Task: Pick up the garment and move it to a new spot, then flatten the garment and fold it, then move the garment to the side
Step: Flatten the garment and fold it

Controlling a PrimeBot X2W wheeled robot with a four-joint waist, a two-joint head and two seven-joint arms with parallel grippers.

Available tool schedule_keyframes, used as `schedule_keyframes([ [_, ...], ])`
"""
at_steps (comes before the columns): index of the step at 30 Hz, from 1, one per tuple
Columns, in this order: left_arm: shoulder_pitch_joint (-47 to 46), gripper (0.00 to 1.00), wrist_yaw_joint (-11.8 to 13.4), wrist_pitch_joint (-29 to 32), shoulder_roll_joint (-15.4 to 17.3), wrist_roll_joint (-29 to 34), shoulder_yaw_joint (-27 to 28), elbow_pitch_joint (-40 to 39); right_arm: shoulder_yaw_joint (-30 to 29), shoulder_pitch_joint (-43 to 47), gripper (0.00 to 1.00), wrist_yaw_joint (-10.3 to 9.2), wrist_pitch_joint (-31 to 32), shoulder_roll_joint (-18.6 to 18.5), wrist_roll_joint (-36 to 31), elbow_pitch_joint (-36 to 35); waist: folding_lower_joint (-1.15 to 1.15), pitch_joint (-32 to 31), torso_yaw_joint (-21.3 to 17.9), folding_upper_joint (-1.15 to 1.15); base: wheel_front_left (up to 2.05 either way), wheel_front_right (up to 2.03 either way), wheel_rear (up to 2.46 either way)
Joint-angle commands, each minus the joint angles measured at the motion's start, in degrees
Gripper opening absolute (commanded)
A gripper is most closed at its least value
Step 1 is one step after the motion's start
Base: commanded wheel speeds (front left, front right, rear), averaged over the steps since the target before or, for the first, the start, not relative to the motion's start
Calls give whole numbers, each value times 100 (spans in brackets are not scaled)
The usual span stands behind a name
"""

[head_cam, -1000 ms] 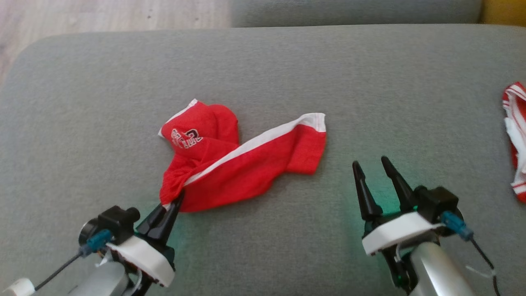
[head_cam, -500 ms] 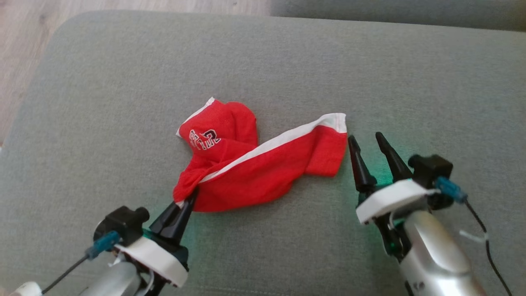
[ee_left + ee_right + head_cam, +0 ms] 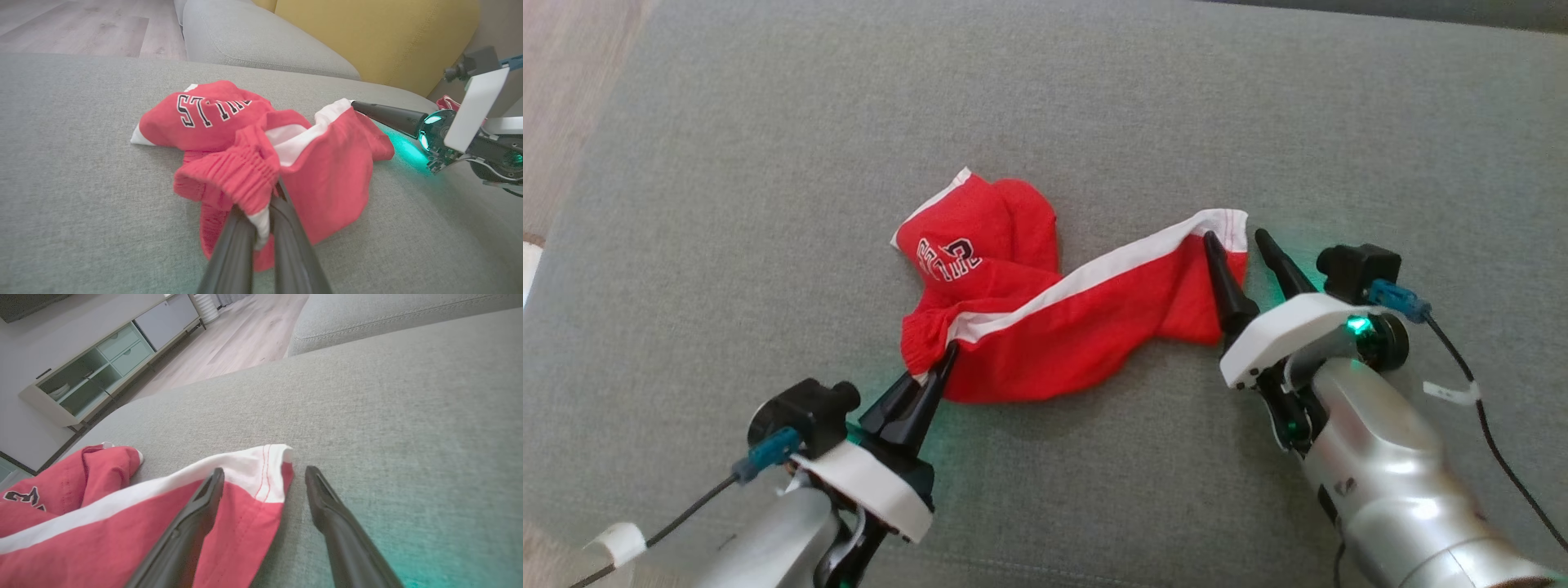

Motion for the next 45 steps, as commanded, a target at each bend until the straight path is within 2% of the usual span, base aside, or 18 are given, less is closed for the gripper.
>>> schedule_keyframes([
  [1,-264,0,9,-55,92,55,172,-91,223,-204,100,-4,-8,73,100,-23,-1,38,35,0,0,0,0],
  [6,-315,0,9,-55,44,57,161,-75,539,-387,100,-4,-20,73,407,196,-1,116,75,0,0,0,0],
  [7,-320,0,9,-55,34,58,165,-71,594,-411,96,-4,-24,73,448,225,-1,128,79,0,0,0,0],
  [9,-328,0,9,-55,17,62,160,-61,715,-439,71,-4,-28,73,529,276,-1,141,88,0,0,0,0],
  [11,-332,0,9,-55,2,63,162,-54,810,-476,37,-4,-32,73,577,327,-1,151,96,0,0,0,0],
  [12,-335,0,9,-55,-4,63,165,-51,854,-498,10,-4,-33,73,592,345,-1,158,99,0,0,0,0],
  [13,-339,0,9,-55,-9,66,168,-49,890,-521,0,-4,-35,73,605,365,-1,166,100,0,0,0,0],
  [16,-349,0,9,-55,-10,68,191,-34,826,-609,0,-4,-37,73,611,343,-1,172,93,0,0,0,0],
  [19,-349,0,9,-55,2,65,281,-80,379,-649,0,-4,-38,73,386,57,-1,96,43,0,0,0,0],
  [22,-347,0,9,-55,31,-8,375,-234,-202,-466,0,-4,-38,73,103,-482,-1,-62,-45,0,0,0,0],
  [25,-381,0,9,-55,66,-111,455,-400,-537,-277,0,-4,-38,73,-20,-899,-1,-202,-125,0,0,0,0],
  [29,-663,0,9,-55,289,-419,367,-813,-1015,27,0,-4,-38,73,-137,-1729,-1,-522,-328,0,0,0,0],
  [38,-2000,0,9,89,960,-2055,-97,-1578,-1568,144,0,-4,-39,73,-154,-3162,-1,-1274,-828,0,0,0,0],
  [45,-2638,0,9,263,1007,-3170,-169,-1840,-1497,-89,0,-4,-39,-106,-77,-3669,-1,-1479,-1106,0,0,0,0],
])
